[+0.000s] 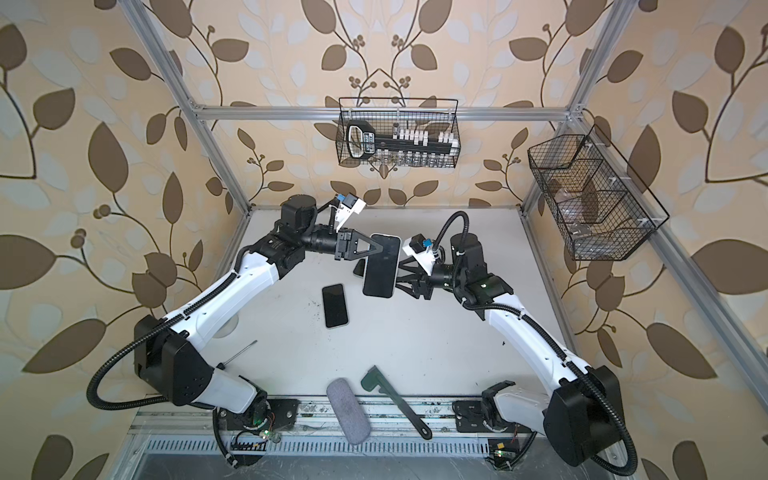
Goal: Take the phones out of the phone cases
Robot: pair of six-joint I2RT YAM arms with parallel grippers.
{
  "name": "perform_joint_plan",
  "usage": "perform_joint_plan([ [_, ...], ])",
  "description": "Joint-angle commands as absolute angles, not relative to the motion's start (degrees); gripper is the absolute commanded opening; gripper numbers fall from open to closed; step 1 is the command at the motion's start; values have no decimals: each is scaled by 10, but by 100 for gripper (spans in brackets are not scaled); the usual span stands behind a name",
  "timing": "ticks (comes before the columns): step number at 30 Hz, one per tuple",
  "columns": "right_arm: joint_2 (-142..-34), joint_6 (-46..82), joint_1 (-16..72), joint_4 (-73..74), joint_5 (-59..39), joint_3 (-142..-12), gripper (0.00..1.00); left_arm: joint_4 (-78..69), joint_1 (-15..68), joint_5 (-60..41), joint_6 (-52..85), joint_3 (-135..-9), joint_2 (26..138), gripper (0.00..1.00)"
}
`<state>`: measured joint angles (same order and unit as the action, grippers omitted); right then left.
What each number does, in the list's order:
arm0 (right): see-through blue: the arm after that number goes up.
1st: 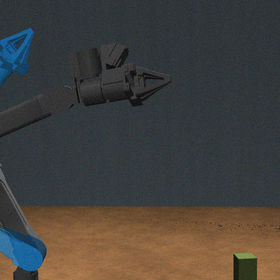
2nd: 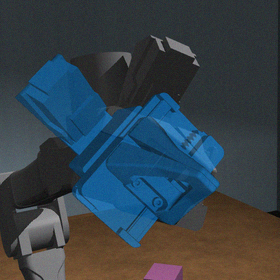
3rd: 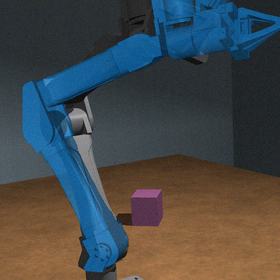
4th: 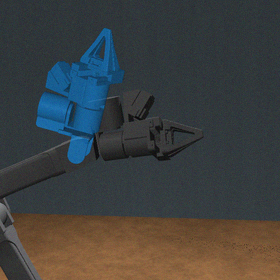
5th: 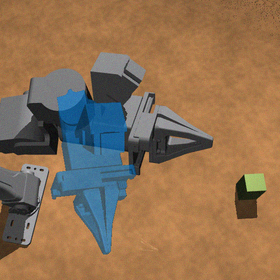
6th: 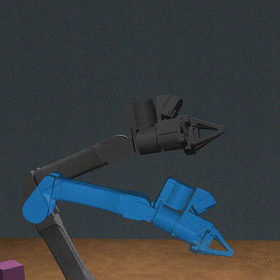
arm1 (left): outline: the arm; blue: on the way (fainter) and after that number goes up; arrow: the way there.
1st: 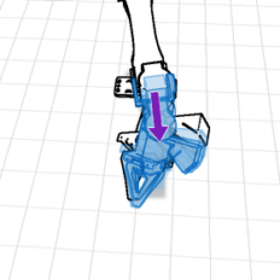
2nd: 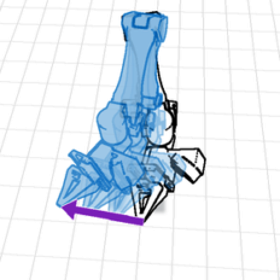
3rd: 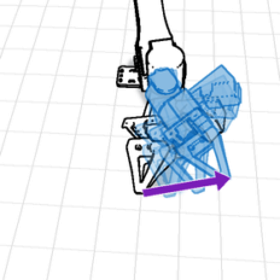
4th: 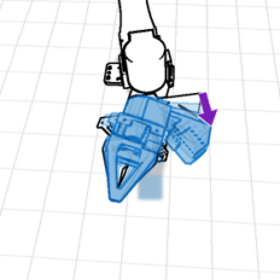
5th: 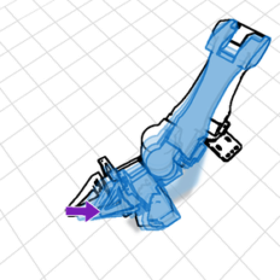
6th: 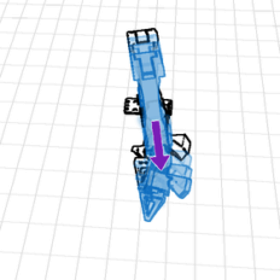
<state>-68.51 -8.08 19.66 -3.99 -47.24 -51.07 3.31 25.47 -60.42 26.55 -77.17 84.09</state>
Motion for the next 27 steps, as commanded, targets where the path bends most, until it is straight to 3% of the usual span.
perform_joint_plan([
  [1,-657,24,185,26,-440,-490,73,-39,248,-481,344,-770,788,0],
  [8,-662,179,150,97,-400,-469,86,-78,234,-370,441,-728,770,0],
  [9,-664,248,137,136,-389,-456,94,-103,231,-343,466,-702,761,0],
  [11,-665,273,133,133,-374,-455,100,-119,228,-311,491,-678,750,0],
  [20,-656,414,127,189,-359,-414,99,-173,222,-162,599,-576,692,0],
  [27,-654,492,158,246,-329,-363,96,-251,222,-151,663,-530,694,0],
])
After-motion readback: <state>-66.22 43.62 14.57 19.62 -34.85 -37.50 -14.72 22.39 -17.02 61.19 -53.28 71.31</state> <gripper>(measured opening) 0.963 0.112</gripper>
